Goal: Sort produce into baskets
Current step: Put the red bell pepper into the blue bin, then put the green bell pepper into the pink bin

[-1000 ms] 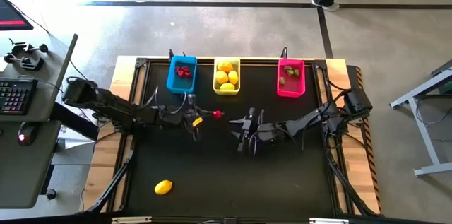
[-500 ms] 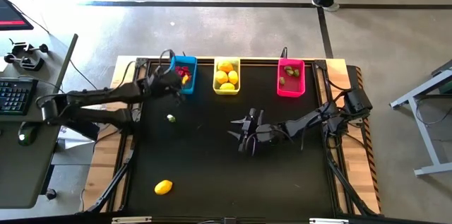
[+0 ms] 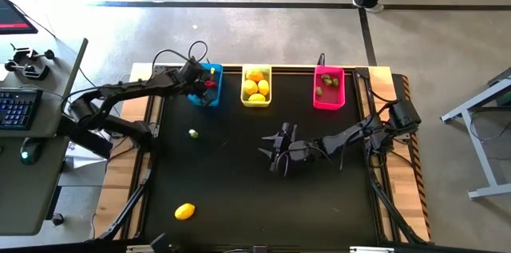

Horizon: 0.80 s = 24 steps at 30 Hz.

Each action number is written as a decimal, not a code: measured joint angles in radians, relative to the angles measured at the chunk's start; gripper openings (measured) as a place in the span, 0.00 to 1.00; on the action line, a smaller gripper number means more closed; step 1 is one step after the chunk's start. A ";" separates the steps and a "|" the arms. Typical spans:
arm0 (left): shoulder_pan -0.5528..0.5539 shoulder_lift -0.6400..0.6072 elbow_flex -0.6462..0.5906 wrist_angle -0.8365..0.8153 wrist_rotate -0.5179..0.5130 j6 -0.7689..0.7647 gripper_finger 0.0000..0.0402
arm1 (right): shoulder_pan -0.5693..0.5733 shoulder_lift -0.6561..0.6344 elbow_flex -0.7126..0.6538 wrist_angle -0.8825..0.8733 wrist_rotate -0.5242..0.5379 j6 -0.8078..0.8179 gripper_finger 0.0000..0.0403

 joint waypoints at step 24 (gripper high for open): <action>-0.047 0.022 0.054 -0.067 0.026 0.121 0.34 | -0.002 0.000 0.000 -0.033 0.000 0.010 0.45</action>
